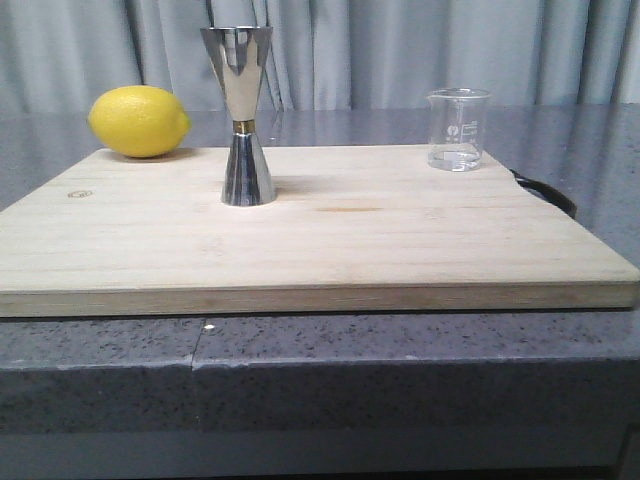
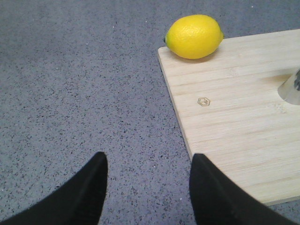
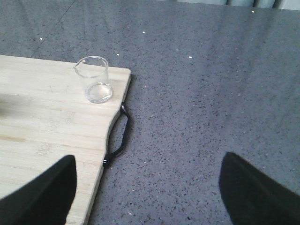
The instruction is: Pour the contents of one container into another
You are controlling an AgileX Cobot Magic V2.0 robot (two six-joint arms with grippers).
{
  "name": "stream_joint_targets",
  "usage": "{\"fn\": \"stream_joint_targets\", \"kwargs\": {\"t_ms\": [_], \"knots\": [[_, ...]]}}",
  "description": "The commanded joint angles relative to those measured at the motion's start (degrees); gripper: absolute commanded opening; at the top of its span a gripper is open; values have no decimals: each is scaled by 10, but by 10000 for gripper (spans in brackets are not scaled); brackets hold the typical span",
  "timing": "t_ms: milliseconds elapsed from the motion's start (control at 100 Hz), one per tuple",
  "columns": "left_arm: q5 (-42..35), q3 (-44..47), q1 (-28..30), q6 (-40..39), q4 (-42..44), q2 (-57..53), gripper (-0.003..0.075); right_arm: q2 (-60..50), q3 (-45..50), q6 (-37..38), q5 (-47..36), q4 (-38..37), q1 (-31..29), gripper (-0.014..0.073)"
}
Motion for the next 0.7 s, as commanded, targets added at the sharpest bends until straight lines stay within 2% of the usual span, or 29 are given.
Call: {"fn": "stream_joint_targets", "kwargs": {"t_ms": [0,70,160,260,460,560,690], "knots": [[-54,-15,1,-8,-6,3,352,-1,-14,1,-45,-14,-4,460],[-58,-15,1,-9,-12,3,326,-1,-14,1,-46,-14,-4,342],[-70,-15,1,-9,-21,3,256,-1,-14,1,-49,-14,-4,197],[-80,-15,1,-9,-24,3,163,-1,-14,1,-50,-14,-4,92],[-84,-15,1,-9,-24,3,-18,-1,-14,1,-50,-14,-4,-29],[-88,-15,1,-9,-24,3,-19,-1,-14,1,-50,-14,-4,-75],[-112,-10,1,-9,-24,3,-19,-1,-14,1,-53,-14,-4,-75]]}}
